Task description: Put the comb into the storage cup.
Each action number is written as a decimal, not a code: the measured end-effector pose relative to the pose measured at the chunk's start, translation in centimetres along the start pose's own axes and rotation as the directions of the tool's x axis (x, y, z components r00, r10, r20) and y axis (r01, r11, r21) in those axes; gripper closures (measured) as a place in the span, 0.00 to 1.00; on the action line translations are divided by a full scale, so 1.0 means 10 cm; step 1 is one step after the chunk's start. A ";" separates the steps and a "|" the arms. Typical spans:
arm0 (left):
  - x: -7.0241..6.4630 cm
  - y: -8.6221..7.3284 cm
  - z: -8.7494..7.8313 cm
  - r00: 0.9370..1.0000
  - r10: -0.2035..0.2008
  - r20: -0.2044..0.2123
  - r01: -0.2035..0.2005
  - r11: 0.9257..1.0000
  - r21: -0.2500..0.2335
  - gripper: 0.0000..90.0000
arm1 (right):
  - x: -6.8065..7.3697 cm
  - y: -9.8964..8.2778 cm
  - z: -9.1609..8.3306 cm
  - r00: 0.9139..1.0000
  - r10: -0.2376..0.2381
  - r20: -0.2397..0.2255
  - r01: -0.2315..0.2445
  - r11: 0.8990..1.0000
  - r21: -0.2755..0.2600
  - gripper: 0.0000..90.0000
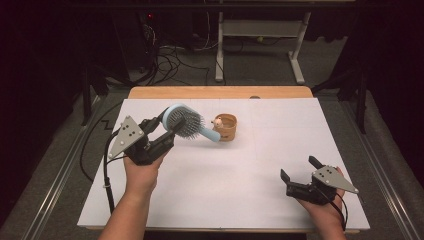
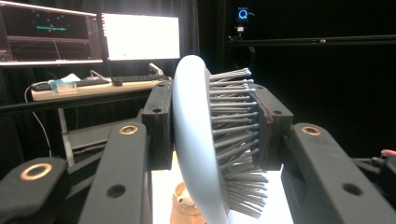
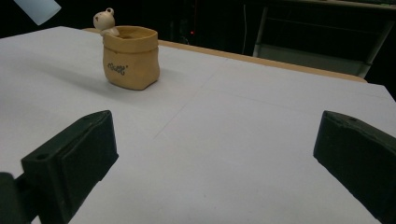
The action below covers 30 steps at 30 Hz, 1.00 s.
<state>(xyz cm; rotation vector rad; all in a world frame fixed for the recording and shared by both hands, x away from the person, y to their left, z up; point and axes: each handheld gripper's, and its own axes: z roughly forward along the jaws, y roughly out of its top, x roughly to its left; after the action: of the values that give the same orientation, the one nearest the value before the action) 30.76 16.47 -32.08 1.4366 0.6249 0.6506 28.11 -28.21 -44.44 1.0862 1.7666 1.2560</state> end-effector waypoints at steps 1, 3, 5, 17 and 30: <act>0.00 0.01 0.00 1.000 0.001 0.003 -0.001 1.000 -0.001 0.64 | 0.00 0.00 0.00 1.000 0.001 -0.001 -0.001 1.000 0.001 0.00; -0.01 0.03 0.02 1.000 0.004 0.008 -0.004 1.000 -0.005 0.64 | 0.00 0.00 0.00 1.000 -0.002 -0.001 0.002 1.000 0.001 0.00; -0.02 0.06 0.04 1.000 0.007 0.008 -0.007 1.000 -0.007 0.64 | 0.00 0.00 0.00 1.000 -0.004 -0.001 0.004 1.000 0.001 0.00; -0.02 0.20 0.20 1.000 0.006 0.018 -0.006 1.000 -0.013 0.64 | -0.01 0.01 -0.01 1.000 0.002 0.001 -0.002 1.000 -0.005 0.00; 0.03 0.22 0.52 1.000 0.011 0.003 -0.011 1.000 0.016 0.64 | -0.03 0.01 -0.03 1.000 0.004 0.008 -0.004 1.000 -0.014 0.00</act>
<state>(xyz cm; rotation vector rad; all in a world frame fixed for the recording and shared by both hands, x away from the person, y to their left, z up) 34.71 13.21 -29.68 1.4563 0.6213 0.6528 27.99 -28.54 -44.20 1.0863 1.7479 1.2631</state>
